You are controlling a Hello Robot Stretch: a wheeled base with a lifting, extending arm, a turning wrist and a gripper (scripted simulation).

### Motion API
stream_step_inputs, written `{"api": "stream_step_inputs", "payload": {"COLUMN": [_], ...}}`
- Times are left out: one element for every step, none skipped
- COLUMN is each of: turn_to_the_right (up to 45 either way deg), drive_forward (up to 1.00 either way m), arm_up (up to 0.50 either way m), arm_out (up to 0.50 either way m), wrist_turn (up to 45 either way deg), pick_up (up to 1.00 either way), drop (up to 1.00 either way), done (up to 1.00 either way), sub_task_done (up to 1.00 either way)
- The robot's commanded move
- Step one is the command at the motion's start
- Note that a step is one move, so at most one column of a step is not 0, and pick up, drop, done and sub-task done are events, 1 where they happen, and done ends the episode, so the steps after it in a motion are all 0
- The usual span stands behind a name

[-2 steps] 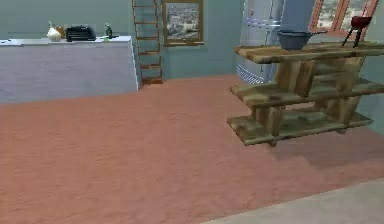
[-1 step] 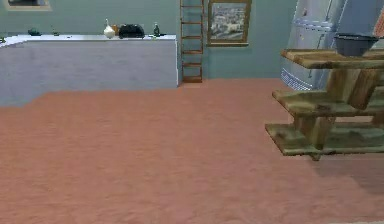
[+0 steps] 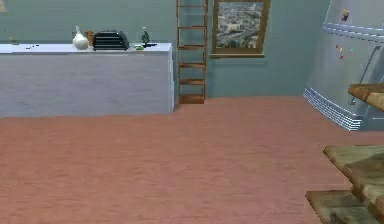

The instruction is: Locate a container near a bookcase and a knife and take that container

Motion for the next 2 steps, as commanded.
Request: {"api": "stream_step_inputs", "payload": {"turn_to_the_right": [-3.0, 0.0], "drive_forward": [0.00, 1.00], "arm_up": [0.00, 0.00], "arm_out": [0.00, 0.00], "wrist_turn": [0.0, 0.0], "pick_up": [0.00, 0.00], "drop": [0.00, 0.00], "done": [0.00, 0.00], "sub_task_done": [0.00, 0.00]}}
